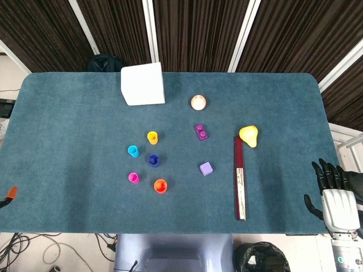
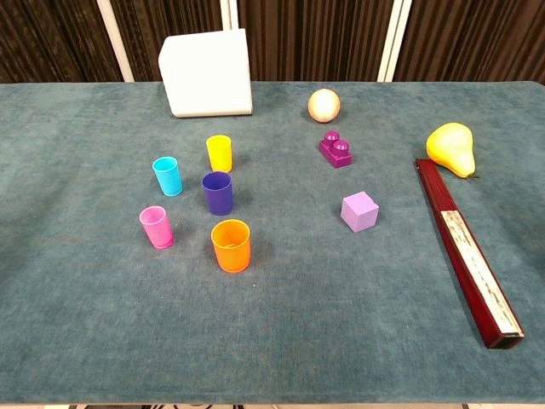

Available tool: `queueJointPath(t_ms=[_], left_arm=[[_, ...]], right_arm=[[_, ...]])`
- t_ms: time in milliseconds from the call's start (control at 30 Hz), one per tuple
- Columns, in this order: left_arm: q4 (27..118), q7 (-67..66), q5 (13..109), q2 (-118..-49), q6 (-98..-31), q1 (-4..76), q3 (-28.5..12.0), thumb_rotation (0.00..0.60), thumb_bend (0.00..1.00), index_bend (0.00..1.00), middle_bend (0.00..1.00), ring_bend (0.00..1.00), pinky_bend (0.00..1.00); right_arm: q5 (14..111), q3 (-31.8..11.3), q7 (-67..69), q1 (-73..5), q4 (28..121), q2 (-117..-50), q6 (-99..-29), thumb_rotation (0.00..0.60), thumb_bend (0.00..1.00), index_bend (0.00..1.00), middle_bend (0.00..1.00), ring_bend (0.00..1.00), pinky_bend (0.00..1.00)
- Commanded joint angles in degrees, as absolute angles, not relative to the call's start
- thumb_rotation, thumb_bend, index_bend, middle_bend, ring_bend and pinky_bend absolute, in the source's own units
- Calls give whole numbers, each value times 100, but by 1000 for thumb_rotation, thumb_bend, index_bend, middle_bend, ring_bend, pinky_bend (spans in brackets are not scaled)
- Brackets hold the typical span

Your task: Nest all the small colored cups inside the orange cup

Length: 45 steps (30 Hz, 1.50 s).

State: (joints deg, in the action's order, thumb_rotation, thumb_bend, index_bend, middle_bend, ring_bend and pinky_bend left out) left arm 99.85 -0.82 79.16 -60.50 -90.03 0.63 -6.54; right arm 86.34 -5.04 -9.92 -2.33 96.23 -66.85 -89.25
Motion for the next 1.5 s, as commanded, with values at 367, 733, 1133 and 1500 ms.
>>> queueJointPath(t_ms=[367, 733, 1133, 1500], left_arm=[[9987, -73, 7959, -6045, -8984, 71, -633, 600, 243, 86, 13, 0, 0], [9981, -58, 7989, -6058, -8988, 70, -621, 600, 243, 85, 13, 0, 0], [9991, -109, 8025, -6070, -8930, 84, -572, 600, 243, 86, 11, 0, 0], [10837, -559, 8179, -5453, -7247, 1178, -685, 600, 243, 94, 10, 0, 0]], right_arm=[[8653, -497, -1018, -243, 9607, -6707, -8922, 600, 420, 36, 0, 35, 10], [8637, -517, -998, -217, 9621, -6678, -8975, 600, 420, 36, 0, 35, 11], [8595, -528, -980, -207, 9631, -6671, -8972, 600, 420, 36, 0, 35, 11], [8416, -583, -948, -219, 9604, -6685, -8893, 600, 420, 36, 0, 35, 11]])
